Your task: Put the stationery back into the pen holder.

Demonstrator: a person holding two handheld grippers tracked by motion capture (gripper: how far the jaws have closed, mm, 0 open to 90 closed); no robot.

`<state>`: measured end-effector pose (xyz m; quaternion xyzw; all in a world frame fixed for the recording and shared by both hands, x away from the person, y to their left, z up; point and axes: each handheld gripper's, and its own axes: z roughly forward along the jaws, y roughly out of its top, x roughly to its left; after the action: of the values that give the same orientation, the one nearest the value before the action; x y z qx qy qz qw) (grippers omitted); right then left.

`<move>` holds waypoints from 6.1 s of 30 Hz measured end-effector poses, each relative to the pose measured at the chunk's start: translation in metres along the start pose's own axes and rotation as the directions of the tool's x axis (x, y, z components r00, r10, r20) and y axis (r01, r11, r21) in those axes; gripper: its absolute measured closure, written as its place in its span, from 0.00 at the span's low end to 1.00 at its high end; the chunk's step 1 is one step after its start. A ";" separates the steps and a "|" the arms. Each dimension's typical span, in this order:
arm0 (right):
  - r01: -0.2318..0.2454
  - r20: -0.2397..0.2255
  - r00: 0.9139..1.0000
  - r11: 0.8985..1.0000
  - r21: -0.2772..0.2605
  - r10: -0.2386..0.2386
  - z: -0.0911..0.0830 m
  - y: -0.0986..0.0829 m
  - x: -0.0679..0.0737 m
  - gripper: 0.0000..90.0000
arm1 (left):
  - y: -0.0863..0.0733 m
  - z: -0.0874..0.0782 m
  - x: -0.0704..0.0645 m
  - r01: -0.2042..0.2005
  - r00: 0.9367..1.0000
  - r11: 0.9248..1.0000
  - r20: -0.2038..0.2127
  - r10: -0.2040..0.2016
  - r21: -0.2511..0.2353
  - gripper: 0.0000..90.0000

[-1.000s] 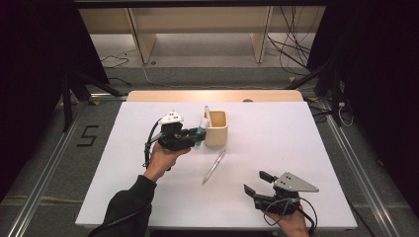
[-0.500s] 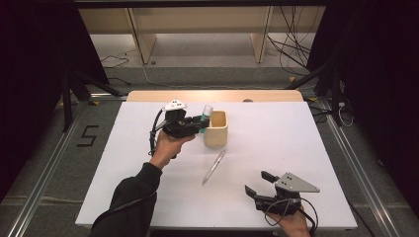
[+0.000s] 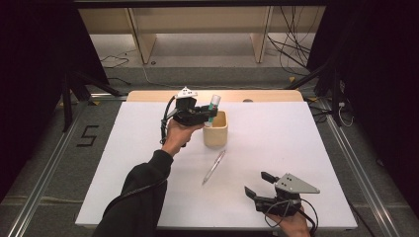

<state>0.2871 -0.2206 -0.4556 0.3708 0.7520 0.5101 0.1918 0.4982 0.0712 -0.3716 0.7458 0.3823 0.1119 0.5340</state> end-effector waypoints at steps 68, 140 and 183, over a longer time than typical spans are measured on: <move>0.029 -0.001 1.000 1.000 0.012 -0.029 -0.003 -0.001 0.002 0.27 | -0.006 0.024 0.000 0.043 0.999 0.991 -0.038 -0.038 0.125 0.28; 0.031 0.025 0.999 0.999 0.011 -0.032 -0.009 -0.004 0.001 0.27 | -0.127 -0.013 -0.054 -0.049 0.997 0.918 -0.035 0.068 0.393 0.48; 0.049 0.026 0.998 0.999 0.022 -0.050 -0.008 -0.004 0.002 0.28 | -0.143 -0.001 -0.067 -0.136 0.976 0.882 -0.092 0.197 0.451 0.81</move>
<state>0.2785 -0.2248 -0.4557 0.3610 0.7637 0.4921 0.2105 0.3873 0.0449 -0.4813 0.8682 0.3675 0.1181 0.3118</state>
